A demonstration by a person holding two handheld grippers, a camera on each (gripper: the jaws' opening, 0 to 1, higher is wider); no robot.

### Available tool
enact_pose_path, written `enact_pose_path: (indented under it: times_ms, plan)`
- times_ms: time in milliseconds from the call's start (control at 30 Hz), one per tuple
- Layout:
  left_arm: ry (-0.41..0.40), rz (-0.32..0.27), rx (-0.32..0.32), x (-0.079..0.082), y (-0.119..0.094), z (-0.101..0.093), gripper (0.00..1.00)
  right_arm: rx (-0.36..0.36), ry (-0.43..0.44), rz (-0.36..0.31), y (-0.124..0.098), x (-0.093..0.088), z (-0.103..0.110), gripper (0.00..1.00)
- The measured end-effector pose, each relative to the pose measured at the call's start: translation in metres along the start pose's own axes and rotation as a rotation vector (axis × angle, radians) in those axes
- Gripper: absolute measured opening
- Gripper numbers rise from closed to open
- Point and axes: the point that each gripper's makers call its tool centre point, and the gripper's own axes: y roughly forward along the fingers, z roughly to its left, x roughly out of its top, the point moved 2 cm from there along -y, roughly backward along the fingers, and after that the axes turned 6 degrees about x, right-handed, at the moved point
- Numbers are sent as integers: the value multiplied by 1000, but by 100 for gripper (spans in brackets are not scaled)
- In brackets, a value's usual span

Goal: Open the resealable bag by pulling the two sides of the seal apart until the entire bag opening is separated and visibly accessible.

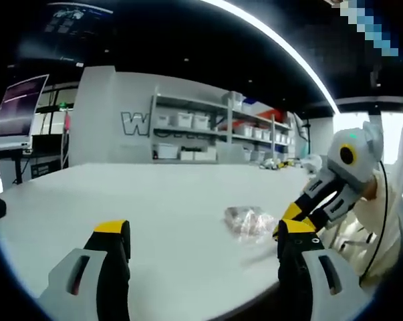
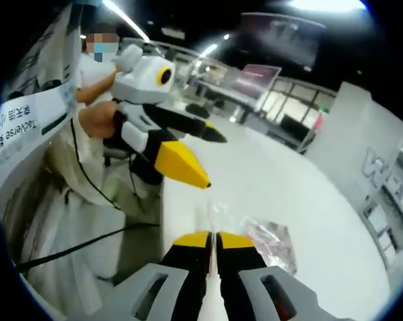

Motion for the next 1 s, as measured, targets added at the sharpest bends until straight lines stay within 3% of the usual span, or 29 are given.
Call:
enact_pose_path:
  times_ms: [1000]
  plan:
    - [9,17,-46,-1,2,-15,89,-25,8,-51,-6,7,0,0]
